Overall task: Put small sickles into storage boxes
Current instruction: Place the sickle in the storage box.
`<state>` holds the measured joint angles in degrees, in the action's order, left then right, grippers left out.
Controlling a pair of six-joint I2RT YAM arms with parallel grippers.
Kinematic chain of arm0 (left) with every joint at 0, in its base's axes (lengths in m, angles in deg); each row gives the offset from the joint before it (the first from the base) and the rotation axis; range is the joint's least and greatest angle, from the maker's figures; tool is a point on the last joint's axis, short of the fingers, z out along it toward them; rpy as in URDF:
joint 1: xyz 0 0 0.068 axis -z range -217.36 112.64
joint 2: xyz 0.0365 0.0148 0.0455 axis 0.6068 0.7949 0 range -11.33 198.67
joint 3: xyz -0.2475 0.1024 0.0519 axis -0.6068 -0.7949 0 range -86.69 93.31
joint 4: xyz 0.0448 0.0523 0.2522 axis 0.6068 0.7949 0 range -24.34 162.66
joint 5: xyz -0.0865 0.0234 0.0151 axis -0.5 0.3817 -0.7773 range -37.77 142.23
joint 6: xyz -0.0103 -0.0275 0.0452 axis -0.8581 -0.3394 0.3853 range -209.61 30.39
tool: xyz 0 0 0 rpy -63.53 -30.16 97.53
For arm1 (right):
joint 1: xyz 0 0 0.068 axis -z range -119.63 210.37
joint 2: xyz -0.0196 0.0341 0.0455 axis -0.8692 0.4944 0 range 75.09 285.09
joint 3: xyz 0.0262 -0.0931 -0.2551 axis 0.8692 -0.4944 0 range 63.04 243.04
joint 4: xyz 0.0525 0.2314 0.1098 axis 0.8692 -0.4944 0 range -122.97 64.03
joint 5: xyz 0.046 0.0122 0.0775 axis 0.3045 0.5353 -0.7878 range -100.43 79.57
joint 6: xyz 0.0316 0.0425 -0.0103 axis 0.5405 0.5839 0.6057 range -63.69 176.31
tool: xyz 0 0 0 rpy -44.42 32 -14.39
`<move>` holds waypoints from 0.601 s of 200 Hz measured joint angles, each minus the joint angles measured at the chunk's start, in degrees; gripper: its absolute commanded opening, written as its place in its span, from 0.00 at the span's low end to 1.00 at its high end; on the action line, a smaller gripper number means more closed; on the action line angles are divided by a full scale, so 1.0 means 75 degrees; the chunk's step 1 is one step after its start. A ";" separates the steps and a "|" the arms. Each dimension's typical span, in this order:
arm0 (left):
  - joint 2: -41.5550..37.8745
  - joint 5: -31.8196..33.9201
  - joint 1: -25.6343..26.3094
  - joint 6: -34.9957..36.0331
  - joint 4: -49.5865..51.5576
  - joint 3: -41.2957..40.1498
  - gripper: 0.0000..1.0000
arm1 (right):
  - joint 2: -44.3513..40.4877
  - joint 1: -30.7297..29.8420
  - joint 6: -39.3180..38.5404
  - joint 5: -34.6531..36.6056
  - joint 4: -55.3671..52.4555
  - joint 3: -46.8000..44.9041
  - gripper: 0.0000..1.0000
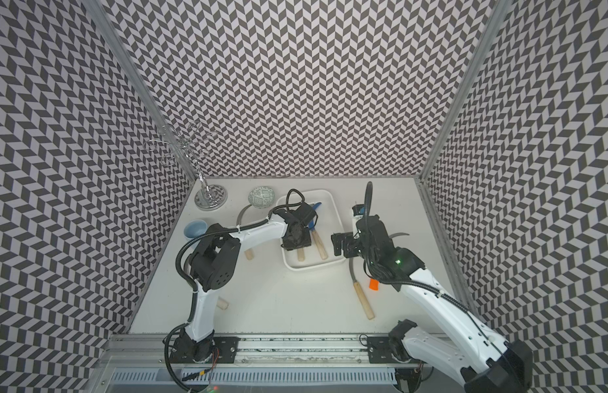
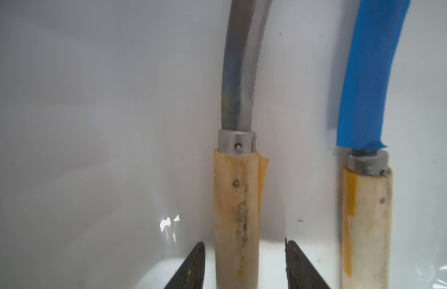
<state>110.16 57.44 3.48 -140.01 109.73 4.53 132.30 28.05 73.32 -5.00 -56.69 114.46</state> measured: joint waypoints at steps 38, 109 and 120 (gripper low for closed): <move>0.0000 0.0154 0.0017 -0.0003 0.0198 0.0105 0.55 | -0.0070 0.0000 0.0000 -0.0017 0.0006 -0.0003 1.00; 0.0000 0.0423 0.0204 -0.0006 0.0586 0.0609 0.55 | -0.0087 0.0000 -0.0003 -0.0023 0.0050 -0.0003 1.00; -0.0003 0.0472 0.0216 -0.0009 0.0644 0.0705 0.56 | -0.0087 0.0000 -0.0003 -0.0029 0.0050 -0.0003 1.00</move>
<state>110.14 60.98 5.10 -140.07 114.56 9.82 131.65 28.05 73.30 -5.22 -56.32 114.44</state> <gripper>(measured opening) 0.555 0.998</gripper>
